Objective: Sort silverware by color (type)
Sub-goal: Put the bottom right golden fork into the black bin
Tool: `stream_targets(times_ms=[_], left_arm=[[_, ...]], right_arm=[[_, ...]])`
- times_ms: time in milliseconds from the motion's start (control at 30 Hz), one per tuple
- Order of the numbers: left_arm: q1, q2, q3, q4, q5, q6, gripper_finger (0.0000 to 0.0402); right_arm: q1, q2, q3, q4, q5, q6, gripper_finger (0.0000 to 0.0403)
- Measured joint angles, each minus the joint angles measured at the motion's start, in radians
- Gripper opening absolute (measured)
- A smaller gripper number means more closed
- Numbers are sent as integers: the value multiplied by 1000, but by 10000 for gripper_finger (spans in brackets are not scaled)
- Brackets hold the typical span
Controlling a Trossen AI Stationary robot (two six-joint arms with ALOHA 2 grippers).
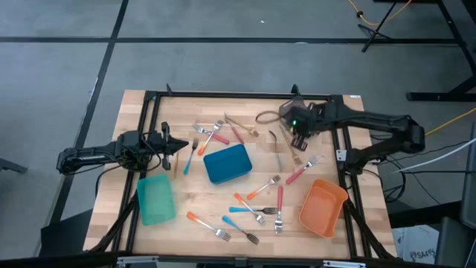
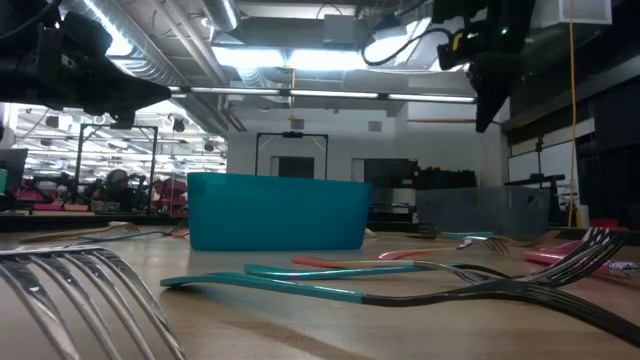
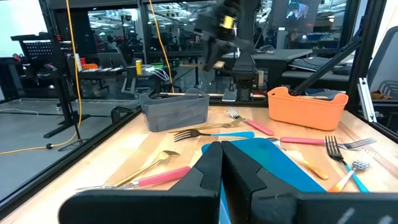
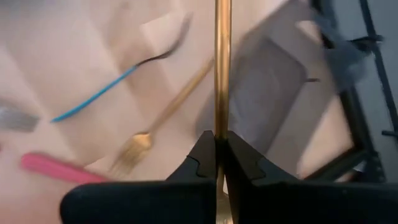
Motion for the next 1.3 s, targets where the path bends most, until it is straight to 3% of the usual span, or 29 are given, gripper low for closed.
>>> stream_targets(times_ms=[167,300,633,967,1300], left_arm=[[0,0,0,0,0,0,2],[0,0,0,0,0,0,2],[0,0,0,0,0,0,2],[0,0,0,0,0,0,2],[0,0,0,0,0,0,2]], right_arm=[[-155,-2,-32,94,-17,-121,2],[-271,-2,-103,192,-106,-211,2],[-469,-2,-313,427,-177,-247,2],[-507,-1,-489,626,-195,-324,3],[-507,-1,-560,703,-204,-325,3]])
